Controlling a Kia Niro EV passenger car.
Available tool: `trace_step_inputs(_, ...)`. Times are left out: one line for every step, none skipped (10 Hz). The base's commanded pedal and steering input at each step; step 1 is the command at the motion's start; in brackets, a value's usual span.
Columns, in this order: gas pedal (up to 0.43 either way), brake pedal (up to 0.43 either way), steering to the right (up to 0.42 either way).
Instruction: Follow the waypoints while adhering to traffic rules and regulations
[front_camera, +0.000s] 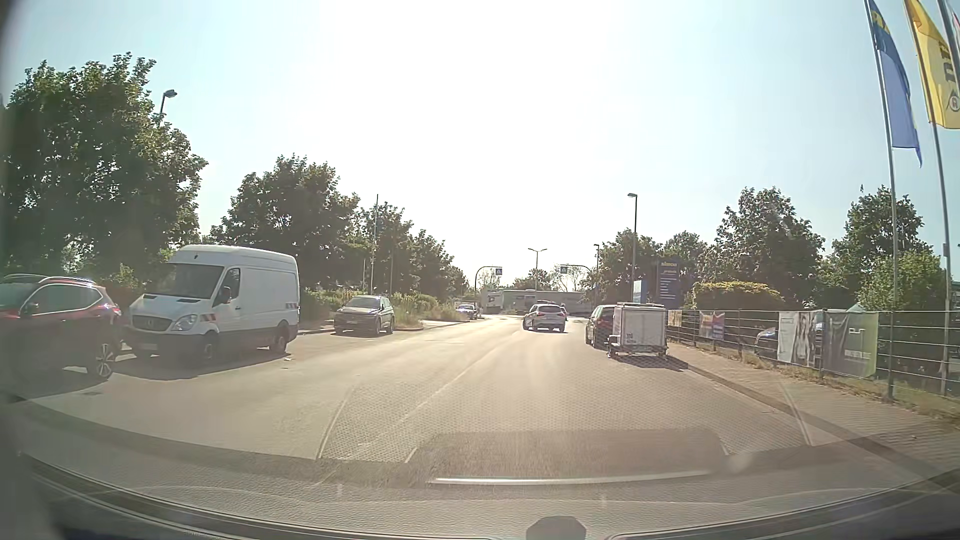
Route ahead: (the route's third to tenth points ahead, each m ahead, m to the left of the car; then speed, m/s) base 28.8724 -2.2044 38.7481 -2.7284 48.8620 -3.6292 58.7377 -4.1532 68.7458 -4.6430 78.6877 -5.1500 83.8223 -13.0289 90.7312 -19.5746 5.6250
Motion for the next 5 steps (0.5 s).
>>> trace_step_inputs(0.039, 0.018, 0.011)
trace_step_inputs(0.039, 0.018, 0.011)
trace_step_inputs(0.039, 0.018, 0.011)
trace_step_inputs(0.039, 0.018, 0.011)
trace_step_inputs(0.039, 0.018, 0.011)
